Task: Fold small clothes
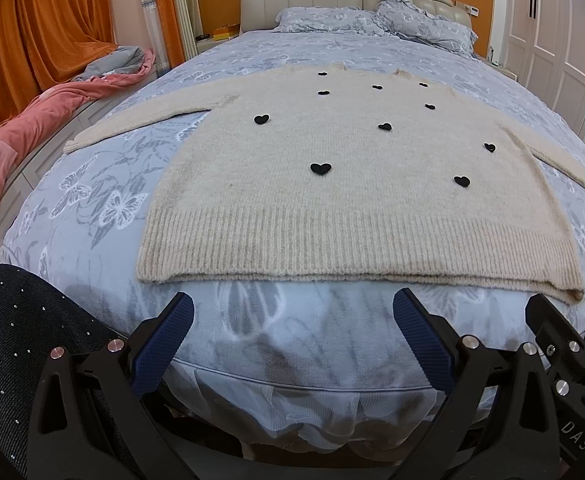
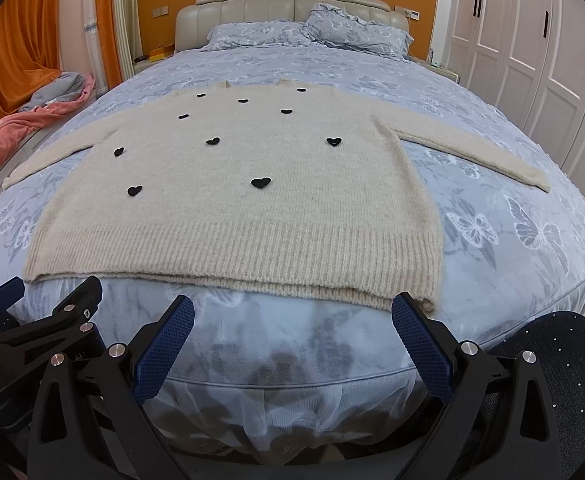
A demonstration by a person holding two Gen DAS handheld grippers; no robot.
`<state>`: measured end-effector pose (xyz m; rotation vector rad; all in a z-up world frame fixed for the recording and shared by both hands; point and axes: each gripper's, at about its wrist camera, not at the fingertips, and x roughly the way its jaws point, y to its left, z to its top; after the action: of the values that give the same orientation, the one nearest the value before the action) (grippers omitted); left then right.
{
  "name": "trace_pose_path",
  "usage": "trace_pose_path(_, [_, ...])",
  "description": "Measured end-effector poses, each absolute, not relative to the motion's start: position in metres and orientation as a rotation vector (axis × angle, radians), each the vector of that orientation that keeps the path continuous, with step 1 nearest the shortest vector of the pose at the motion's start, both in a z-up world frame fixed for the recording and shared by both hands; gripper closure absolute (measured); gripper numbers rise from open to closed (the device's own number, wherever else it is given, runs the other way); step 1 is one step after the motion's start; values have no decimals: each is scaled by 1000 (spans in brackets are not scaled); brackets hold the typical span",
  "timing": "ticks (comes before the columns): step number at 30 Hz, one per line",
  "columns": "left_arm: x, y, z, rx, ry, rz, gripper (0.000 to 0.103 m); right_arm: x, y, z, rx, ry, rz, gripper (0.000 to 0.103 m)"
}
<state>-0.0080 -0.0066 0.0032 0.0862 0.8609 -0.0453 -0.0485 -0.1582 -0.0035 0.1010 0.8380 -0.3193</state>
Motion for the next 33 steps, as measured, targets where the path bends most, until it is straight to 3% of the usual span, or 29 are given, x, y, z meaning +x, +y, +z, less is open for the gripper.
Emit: trace_pose_path(33, [-5, -5, -2, 86, 888, -48, 5, -50, -158, -14, 118, 852, -321, 6])
